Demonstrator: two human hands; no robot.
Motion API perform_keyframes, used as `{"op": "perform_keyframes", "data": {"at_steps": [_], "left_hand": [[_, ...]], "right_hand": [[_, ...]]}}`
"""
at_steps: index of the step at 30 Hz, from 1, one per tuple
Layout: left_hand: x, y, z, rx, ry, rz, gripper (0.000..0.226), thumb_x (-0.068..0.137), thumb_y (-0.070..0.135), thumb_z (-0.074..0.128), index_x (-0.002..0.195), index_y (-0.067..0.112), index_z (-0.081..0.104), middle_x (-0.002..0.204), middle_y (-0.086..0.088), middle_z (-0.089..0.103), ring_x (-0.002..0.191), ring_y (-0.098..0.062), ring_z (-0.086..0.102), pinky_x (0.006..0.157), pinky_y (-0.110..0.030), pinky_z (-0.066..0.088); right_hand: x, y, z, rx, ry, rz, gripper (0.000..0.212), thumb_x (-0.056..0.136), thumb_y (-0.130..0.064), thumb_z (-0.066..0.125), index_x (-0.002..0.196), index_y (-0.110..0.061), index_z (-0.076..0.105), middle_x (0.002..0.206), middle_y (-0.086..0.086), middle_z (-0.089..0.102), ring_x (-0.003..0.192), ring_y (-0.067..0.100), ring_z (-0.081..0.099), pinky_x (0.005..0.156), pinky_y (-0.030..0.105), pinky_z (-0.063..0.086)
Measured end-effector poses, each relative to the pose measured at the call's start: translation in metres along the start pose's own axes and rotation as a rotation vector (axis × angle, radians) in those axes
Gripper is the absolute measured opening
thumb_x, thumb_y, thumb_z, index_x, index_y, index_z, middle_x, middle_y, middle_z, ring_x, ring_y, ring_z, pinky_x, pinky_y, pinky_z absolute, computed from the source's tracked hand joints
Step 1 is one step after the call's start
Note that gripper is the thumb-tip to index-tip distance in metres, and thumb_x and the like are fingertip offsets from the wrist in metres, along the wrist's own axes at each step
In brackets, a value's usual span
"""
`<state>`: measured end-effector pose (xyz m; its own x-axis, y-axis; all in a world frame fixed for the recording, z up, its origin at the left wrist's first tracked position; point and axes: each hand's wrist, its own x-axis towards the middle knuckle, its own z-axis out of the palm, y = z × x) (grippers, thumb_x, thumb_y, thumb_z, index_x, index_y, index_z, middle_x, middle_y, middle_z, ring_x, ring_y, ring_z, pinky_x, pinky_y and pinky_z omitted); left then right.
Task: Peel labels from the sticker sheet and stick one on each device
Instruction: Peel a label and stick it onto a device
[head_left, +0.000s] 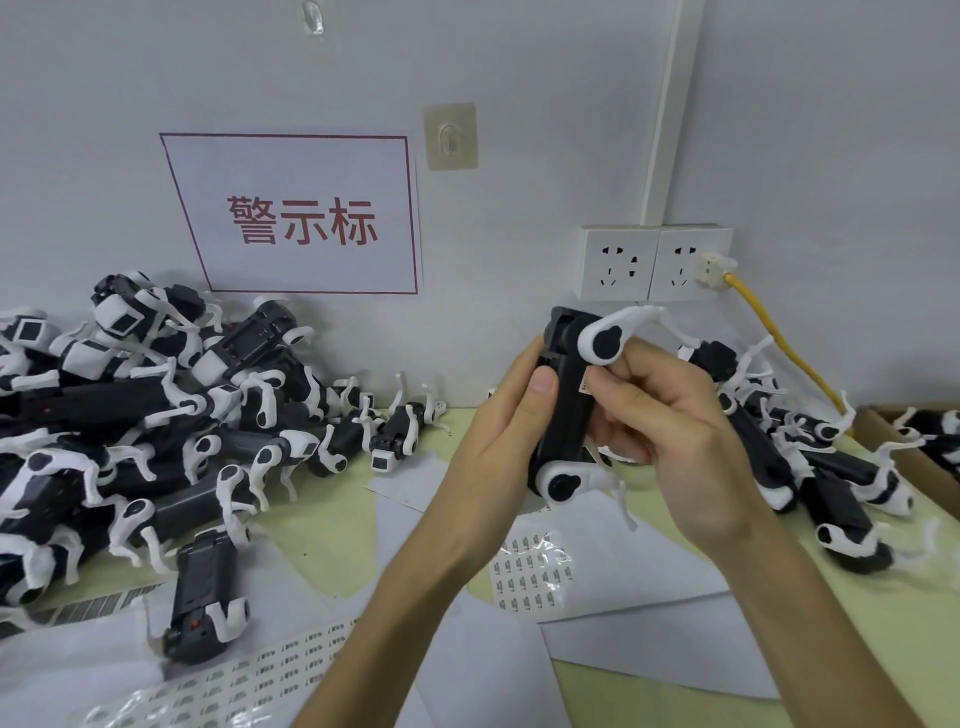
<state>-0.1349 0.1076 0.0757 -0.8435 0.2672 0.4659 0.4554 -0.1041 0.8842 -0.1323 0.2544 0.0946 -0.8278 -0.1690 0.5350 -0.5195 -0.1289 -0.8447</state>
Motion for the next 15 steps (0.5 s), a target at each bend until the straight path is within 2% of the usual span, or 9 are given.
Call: {"op": "perform_keyframes", "data": {"at_steps": [3,5,7,9,13,15], "left_hand": [[-0.0010,0.0006,0.0004,0.004,0.002,-0.011,0.039,0.106,0.043,0.035,0.134,0.028,0.059,0.097,0.015,0.069,0.090,-0.005,0.064,0.082,-0.019,0.050],[-0.0010,0.0007,0.0010,-0.015,0.015,-0.034,0.035,0.106,0.043,0.034,0.121,0.029,0.062,0.087,0.015,0.067,0.078,-0.005,0.061,0.071,-0.014,0.047],[-0.0002,0.0013,0.0023,-0.027,0.024,-0.063,0.032,0.105,0.045,0.035,0.105,0.033,0.065,0.082,0.012,0.065,0.074,-0.007,0.058,0.067,-0.015,0.046],[0.0003,0.0033,0.0043,-0.042,0.021,-0.092,0.035,0.106,0.045,0.035,0.098,0.030,0.066,0.083,0.007,0.065,0.076,-0.009,0.061,0.070,-0.017,0.048],[-0.0015,0.0052,0.0031,-0.030,0.010,-0.141,0.033,0.102,0.047,0.047,0.109,0.020,0.066,0.092,0.001,0.067,0.086,-0.012,0.066,0.072,-0.017,0.051],[-0.0022,0.0068,0.0005,0.011,0.034,-0.144,0.028,0.102,0.044,0.054,0.108,0.020,0.067,0.088,-0.001,0.068,0.083,-0.013,0.067,0.069,-0.017,0.053]], "right_hand": [[0.0002,0.0012,-0.0002,-0.066,0.009,0.016,0.030,0.092,-0.022,0.052,0.064,-0.013,0.047,0.059,0.005,0.040,0.053,0.017,0.032,0.048,0.022,0.023],[0.0012,0.0026,-0.0002,-0.077,0.030,0.043,0.032,0.090,-0.023,0.051,0.060,-0.020,0.042,0.058,0.006,0.041,0.057,0.035,0.026,0.050,0.031,0.021],[0.0020,0.0034,-0.0008,-0.054,0.039,0.070,0.032,0.088,-0.021,0.050,0.058,-0.022,0.039,0.057,0.005,0.041,0.061,0.041,0.024,0.050,0.030,0.022],[0.0019,0.0030,-0.0012,-0.059,0.030,0.072,0.030,0.088,-0.021,0.051,0.058,-0.020,0.043,0.056,0.002,0.041,0.058,0.033,0.026,0.047,0.024,0.025],[0.0000,0.0030,0.0029,-0.047,-0.006,0.013,0.035,0.092,-0.019,0.056,0.064,-0.004,0.042,0.055,0.001,0.035,0.047,0.009,0.033,0.047,0.011,0.035],[-0.0002,0.0035,0.0053,-0.024,-0.052,0.002,0.031,0.092,-0.016,0.055,0.062,-0.012,0.049,0.054,-0.006,0.039,0.047,0.002,0.036,0.049,0.008,0.037]]}}
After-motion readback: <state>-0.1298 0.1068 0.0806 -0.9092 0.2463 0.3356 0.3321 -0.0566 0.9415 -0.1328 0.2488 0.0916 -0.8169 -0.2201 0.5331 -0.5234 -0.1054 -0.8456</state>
